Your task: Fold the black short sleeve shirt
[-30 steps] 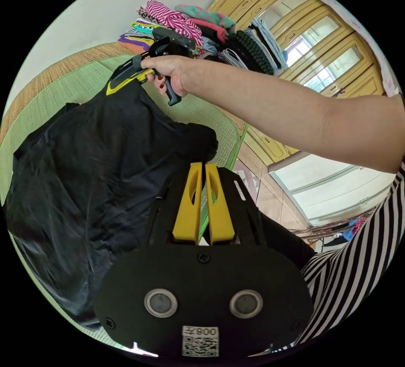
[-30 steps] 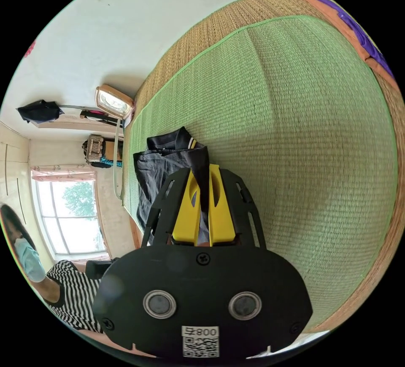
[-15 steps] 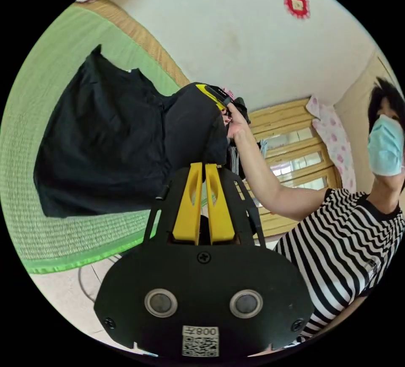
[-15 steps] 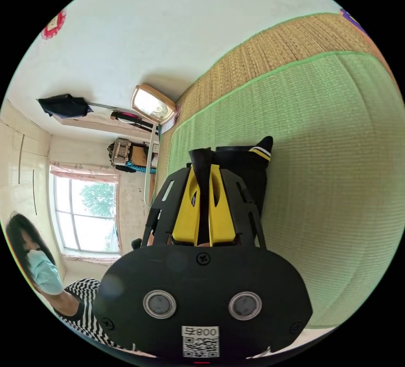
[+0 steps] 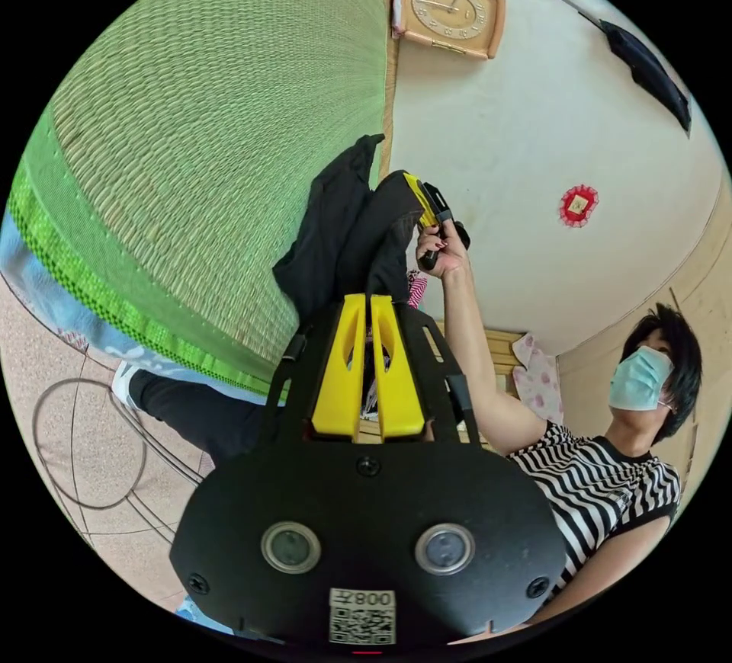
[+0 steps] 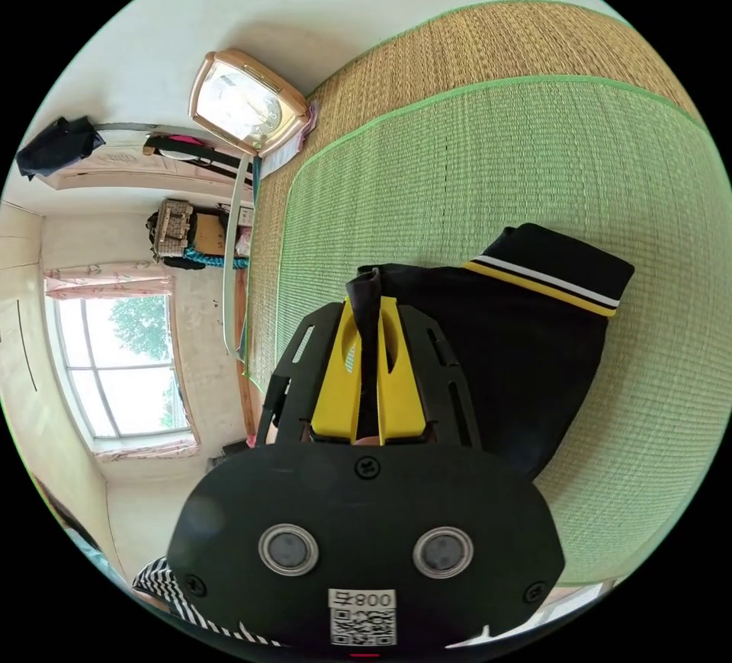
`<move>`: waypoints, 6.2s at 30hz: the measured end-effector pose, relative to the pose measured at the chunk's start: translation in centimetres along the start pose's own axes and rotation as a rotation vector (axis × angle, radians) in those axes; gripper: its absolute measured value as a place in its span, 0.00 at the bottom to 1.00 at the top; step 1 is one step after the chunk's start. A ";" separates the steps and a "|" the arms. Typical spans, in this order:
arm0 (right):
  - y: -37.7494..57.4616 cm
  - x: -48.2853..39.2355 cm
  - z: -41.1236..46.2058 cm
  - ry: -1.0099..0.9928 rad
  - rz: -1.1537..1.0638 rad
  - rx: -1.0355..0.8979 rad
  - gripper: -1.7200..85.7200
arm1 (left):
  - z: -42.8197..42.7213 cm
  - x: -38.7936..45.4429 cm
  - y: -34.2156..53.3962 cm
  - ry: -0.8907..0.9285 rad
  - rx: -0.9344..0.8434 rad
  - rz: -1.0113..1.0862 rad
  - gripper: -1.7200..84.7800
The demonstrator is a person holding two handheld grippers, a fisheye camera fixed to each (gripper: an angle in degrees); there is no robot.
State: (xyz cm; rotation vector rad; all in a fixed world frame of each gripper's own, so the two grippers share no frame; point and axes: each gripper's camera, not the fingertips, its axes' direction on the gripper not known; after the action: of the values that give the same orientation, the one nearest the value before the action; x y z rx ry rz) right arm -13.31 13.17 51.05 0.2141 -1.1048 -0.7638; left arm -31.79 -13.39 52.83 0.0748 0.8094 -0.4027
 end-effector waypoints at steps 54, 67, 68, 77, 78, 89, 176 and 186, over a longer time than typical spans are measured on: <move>40.6 6.0 10.7 0.144 -0.422 -0.288 0.09 | 10.0 8.5 -0.8 -0.769 -0.339 0.505 0.06; 42.9 7.9 5.7 0.187 -0.351 -0.271 0.08 | 5.6 9.2 -0.9 -0.709 -0.141 0.364 0.06; 43.2 8.7 4.4 0.163 -0.320 -0.253 0.08 | 5.7 10.0 -0.1 -0.697 -0.146 0.395 0.06; 44.2 13.6 -2.9 0.042 -0.116 -0.136 0.10 | 17.0 11.2 6.9 -0.656 -0.574 0.575 0.08; 44.0 13.7 -3.3 0.038 -0.107 -0.133 0.10 | 18.0 10.9 7.1 -0.660 -0.598 0.568 0.08; 43.6 16.3 -8.2 -0.173 0.009 -0.099 0.10 | 22.1 8.5 4.5 -0.532 -0.674 0.398 0.07; 47.7 11.6 -21.9 -0.529 0.102 -0.090 0.10 | 18.6 9.1 2.4 -0.537 -0.654 0.438 0.03; 49.3 5.1 -20.8 -0.499 0.064 -0.044 0.04 | 12.9 7.1 3.4 -0.468 -0.595 0.366 0.03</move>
State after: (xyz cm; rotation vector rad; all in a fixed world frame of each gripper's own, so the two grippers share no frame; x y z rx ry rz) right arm 27.90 41.58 70.55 -0.0557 -1.5554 -0.8054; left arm -17.26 -15.35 56.35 -0.4092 0.4112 0.1768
